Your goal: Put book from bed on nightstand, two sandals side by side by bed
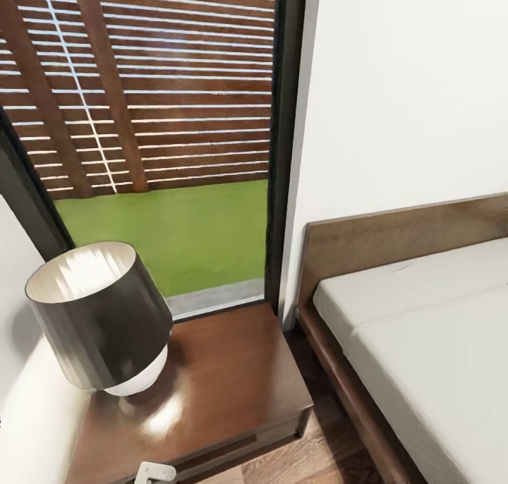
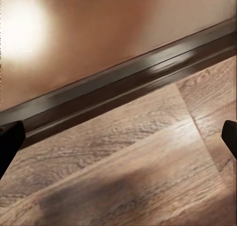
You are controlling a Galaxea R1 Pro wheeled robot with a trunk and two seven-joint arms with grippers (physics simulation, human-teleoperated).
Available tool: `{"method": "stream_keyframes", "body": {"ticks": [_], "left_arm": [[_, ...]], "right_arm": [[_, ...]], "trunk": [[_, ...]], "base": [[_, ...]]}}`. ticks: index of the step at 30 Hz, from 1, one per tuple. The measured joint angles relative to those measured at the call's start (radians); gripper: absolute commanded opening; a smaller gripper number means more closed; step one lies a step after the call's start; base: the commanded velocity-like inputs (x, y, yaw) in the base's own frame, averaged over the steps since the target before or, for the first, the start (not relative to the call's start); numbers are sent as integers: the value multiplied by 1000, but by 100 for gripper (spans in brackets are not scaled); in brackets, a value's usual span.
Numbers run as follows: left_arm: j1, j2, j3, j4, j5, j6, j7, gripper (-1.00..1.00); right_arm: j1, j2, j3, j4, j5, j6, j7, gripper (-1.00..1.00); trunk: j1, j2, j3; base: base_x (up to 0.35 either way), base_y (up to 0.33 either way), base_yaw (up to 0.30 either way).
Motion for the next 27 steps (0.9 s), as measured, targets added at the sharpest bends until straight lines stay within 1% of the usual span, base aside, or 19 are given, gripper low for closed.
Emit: {"method": "stream_keyframes", "body": {"ticks": [21,27], "left_arm": [[0,-2,0,-1,0,0,2,100],[0,-2,0,-1,0,0,2,100]], "right_arm": [[0,0,0,0,1,0,3,100],[0,0,0,-1,1,-1,4,100]], "trunk": [[-81,147,66],[-104,189,85]], "base": [[0,0,-2],[0,0,-202]]}}
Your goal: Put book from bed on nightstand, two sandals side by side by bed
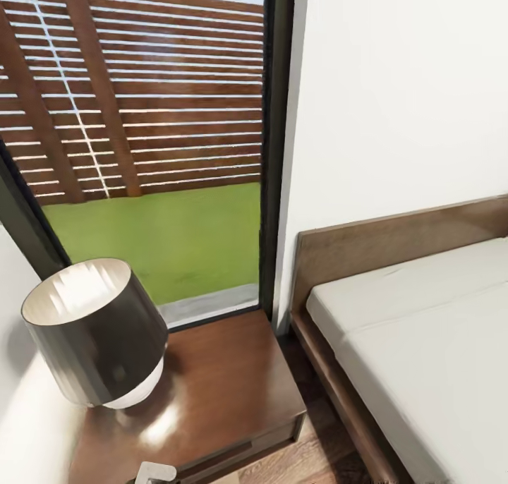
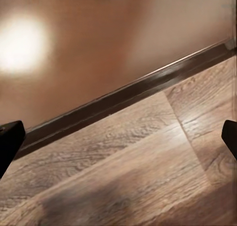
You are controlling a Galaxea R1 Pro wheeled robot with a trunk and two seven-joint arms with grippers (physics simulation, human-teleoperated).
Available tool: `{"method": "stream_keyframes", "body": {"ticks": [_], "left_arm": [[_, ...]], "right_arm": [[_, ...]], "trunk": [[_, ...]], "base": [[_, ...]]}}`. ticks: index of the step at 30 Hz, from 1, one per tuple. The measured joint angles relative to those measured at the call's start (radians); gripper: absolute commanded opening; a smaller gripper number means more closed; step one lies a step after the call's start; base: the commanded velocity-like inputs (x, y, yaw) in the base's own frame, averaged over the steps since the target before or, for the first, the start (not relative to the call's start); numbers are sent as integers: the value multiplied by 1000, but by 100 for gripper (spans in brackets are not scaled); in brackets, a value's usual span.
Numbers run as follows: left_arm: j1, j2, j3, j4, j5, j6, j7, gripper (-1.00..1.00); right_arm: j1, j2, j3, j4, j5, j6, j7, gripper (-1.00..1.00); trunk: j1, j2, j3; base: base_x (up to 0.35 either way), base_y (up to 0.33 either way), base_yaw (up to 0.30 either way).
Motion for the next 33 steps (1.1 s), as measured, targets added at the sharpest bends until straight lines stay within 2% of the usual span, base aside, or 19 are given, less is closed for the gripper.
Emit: {"method": "stream_keyframes", "body": {"ticks": [6,23,29,33], "left_arm": [[0,0,0,0,0,0,0,100],[0,0,0,0,0,0,0,100],[0,0,0,0,0,0,0,100],[0,0,0,0,0,0,0,100]], "right_arm": [[0,0,0,0,0,0,0,100],[0,1,0,1,0,0,-1,100],[0,2,0,1,0,0,-2,100],[0,1,0,1,0,0,-2,100]], "trunk": [[-23,42,19],[-23,42,19],[-46,84,38],[-46,84,38]], "base": [[0,0,-214],[0,0,-8],[0,0,0],[0,0,0]]}}
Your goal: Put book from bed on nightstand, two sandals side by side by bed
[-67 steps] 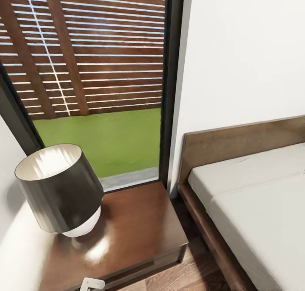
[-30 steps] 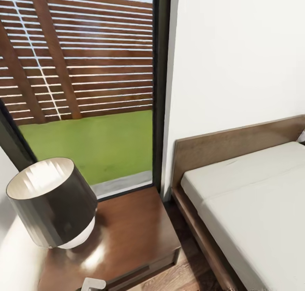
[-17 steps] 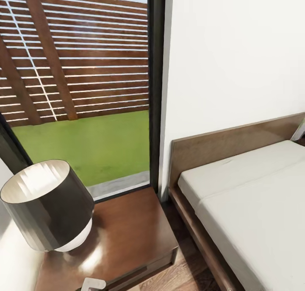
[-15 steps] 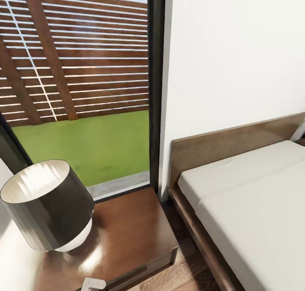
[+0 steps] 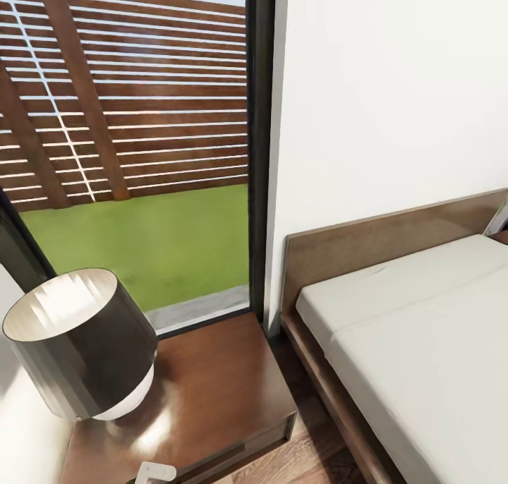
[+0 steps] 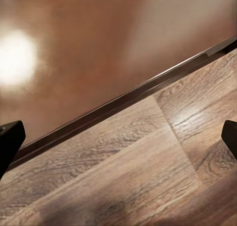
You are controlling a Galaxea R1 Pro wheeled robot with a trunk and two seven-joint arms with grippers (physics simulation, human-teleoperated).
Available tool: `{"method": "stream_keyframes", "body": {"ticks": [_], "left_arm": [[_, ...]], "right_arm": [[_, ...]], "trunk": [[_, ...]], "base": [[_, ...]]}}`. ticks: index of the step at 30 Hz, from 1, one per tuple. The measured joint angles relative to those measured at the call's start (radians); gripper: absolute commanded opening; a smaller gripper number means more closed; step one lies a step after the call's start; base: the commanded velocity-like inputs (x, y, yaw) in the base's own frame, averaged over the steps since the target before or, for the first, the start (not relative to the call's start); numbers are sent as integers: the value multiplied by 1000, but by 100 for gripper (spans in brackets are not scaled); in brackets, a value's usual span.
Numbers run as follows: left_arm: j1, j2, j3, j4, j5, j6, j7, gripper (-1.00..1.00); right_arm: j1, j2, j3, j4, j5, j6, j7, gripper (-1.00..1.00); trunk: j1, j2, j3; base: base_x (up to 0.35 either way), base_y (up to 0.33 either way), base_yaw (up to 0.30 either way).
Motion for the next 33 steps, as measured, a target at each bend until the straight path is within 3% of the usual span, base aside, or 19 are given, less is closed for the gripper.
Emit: {"method": "stream_keyframes", "body": {"ticks": [4,33], "left_arm": [[0,0,0,0,0,0,0,100],[0,0,0,0,0,0,0,100]], "right_arm": [[0,0,0,0,0,0,0,100],[0,0,0,1,0,-1,-1,100]], "trunk": [[0,0,0],[-111,203,91]], "base": [[0,0,0],[0,0,0]]}}
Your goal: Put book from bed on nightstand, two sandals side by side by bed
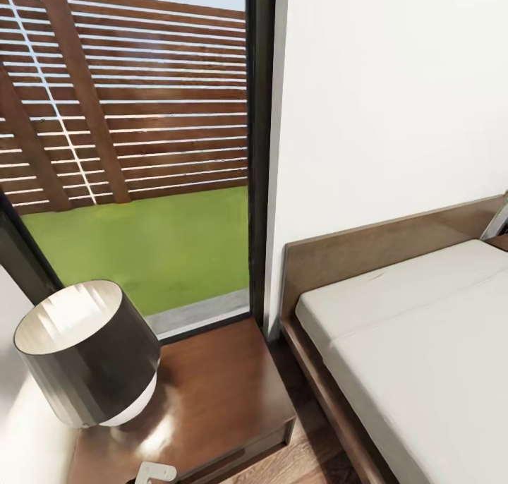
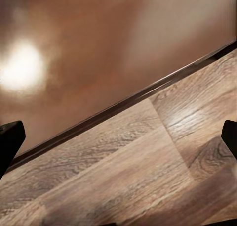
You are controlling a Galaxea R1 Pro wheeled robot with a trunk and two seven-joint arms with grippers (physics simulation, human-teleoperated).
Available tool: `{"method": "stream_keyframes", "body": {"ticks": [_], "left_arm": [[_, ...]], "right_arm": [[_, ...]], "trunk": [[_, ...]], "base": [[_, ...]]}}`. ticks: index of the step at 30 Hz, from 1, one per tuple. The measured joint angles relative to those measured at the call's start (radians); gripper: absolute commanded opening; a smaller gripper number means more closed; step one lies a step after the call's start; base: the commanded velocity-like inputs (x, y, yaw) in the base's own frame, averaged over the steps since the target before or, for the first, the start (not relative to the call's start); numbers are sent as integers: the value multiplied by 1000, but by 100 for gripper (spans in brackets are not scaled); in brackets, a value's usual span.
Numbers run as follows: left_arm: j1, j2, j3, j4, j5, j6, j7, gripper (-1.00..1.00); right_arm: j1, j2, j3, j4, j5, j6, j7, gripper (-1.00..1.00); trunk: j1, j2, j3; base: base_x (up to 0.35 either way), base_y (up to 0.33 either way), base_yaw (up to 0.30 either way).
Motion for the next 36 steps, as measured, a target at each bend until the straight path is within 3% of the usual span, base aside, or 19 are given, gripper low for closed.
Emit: {"method": "stream_keyframes", "body": {"ticks": [18,32,36], "left_arm": [[0,-1,0,0,0,0,0,100],[0,0,0,1,0,0,0,100],[0,0,0,0,0,0,0,100]], "right_arm": [[0,0,0,0,0,0,3,100],[0,-1,1,-4,1,0,4,100],[0,-2,1,-52,1,1,6,100]], "trunk": [[-69,126,56],[-69,126,57],[-69,126,57]], "base": [[0,0,-7],[0,0,-230],[0,0,-30]]}}
